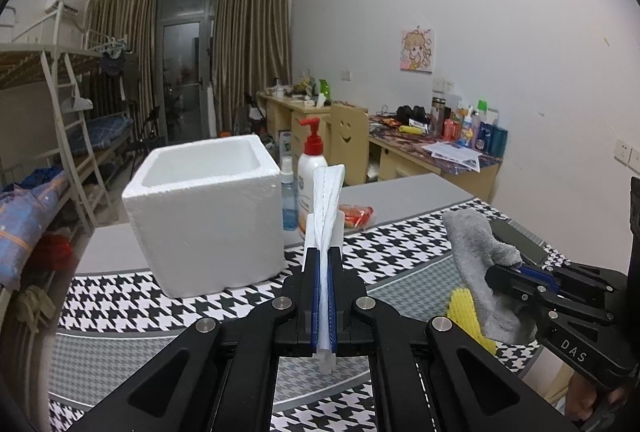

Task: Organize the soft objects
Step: 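Carry the tissues and grey sock with both tools toward the white foam box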

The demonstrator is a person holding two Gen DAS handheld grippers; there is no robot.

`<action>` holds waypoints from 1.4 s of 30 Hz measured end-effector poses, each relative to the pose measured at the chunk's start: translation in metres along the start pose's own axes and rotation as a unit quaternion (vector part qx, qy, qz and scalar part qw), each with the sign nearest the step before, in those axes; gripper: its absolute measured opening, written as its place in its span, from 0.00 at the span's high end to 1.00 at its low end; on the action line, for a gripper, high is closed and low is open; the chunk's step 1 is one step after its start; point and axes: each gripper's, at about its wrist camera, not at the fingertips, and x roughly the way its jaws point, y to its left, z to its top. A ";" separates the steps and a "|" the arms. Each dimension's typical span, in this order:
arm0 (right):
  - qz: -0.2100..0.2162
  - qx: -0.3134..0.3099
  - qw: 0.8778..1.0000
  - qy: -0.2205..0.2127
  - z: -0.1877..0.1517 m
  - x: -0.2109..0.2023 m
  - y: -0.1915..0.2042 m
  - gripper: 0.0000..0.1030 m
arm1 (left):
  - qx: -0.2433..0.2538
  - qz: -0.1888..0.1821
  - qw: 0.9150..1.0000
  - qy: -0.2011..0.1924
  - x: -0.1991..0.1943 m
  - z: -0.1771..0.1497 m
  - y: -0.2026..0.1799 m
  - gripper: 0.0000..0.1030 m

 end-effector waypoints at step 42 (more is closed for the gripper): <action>0.048 -0.048 0.997 -0.030 0.083 0.024 0.048 0.87 | 0.005 0.061 0.996 -0.060 -0.010 0.063 0.041 0.97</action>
